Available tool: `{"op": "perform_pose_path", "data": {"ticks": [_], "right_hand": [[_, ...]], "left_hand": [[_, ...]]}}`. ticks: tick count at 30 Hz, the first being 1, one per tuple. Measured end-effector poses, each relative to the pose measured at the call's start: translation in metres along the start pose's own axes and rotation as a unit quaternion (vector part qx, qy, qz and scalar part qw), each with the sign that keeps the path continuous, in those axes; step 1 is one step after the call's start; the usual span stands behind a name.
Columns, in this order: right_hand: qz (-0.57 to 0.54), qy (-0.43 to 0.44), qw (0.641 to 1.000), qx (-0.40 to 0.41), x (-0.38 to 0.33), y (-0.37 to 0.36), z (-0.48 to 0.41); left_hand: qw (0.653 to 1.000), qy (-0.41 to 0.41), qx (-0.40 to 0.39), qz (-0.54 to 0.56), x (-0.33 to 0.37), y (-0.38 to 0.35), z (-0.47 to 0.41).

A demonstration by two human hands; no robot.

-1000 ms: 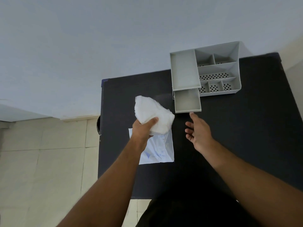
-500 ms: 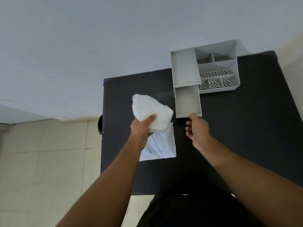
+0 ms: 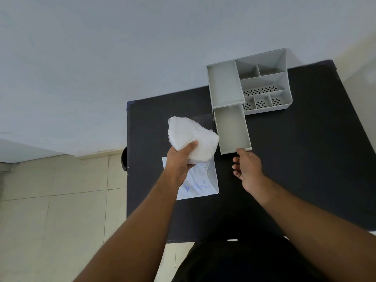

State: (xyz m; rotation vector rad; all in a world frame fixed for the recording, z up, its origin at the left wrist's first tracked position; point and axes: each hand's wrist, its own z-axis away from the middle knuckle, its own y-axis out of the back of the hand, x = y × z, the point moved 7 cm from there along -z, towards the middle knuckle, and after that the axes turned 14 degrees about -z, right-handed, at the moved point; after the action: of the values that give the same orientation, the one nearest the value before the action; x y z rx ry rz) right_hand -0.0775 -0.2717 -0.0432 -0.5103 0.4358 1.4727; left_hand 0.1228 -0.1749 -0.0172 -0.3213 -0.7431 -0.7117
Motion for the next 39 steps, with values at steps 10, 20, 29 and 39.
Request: {"op": "perform_pose_path", "data": {"ticks": [10, 20, 29, 39], "right_hand": [[0.052, -0.052, 0.997, 0.014, 0.003, 0.000, 0.011], [-0.088, -0.026, 0.965, -0.246, -0.010, -0.050, 0.043], [0.101, 0.197, 0.959, -0.175, -0.038, -0.034, 0.032], [0.184, 0.262, 0.941, -0.113, -0.065, -0.028, 0.023]], "left_hand": [[1.000, 0.003, -0.022, -0.021, -0.003, -0.004, 0.003], [0.990, 0.041, -0.121, -0.055, -0.009, -0.023, 0.007], [0.993, 0.018, -0.090, -0.073, -0.003, -0.031, 0.005], [0.985, 0.030, -0.159, -0.067, 0.003, -0.045, 0.008]]}}
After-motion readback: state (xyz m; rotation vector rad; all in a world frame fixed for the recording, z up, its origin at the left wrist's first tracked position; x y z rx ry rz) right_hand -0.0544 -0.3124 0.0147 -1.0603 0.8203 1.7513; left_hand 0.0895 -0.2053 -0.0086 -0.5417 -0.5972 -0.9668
